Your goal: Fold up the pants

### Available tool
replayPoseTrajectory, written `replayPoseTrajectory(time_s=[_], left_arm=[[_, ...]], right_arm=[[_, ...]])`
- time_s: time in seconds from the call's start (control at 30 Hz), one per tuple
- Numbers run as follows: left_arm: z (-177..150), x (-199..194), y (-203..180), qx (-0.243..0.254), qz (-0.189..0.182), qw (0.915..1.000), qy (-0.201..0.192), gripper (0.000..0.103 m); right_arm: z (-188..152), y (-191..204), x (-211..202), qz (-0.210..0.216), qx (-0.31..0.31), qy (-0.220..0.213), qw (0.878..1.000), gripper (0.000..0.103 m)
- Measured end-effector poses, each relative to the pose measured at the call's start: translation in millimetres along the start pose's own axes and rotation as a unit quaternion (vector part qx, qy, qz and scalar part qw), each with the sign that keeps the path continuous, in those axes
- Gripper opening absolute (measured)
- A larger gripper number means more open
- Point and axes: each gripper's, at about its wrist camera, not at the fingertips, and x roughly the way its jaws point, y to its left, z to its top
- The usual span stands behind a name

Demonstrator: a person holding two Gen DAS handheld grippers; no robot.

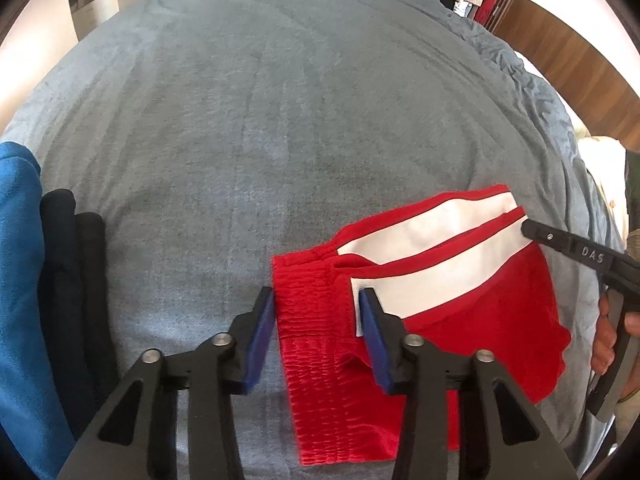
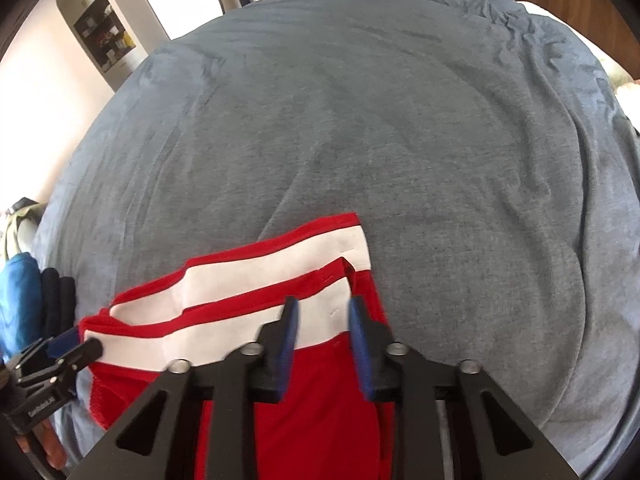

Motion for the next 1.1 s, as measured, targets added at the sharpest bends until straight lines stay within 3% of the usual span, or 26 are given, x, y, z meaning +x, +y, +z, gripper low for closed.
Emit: replayPoseTrajectory(time_s=[0.2,0.23,0.3,0.7,1.1], left_arm=[[2.0,-3.8,-2.1,0.0,-0.01,0.9999,-0.005,0.034],[1.9,-5.7,-3.0,0.001,-0.013,0.9999,-0.006,0.034],[0.8,-11.6,-3.6,-0.005,-0.018,0.9998,-0.008,0.034],[4.2,-31.5,-7.9,-0.025,0.011,0.9994,-0.02,0.034],[23.1,0.1,1.2,-0.036,0.042,0.9984,-0.014,0.035]], right_arm=[[1.6,-3.1,10.6,-0.007,0.01,0.014,1.0,0.02],[1.2,-5.3,11.5,-0.005,0.017,0.017,1.0,0.01],[1.8,-4.2,12.4,0.0,0.02,0.02,1.0,0.007],[20.2,-0.7,-47.3,-0.009,0.052,-0.076,0.996,0.004],[48.9,-8.1,-7.6,-0.049,0.044,-0.084,0.994,0.001]])
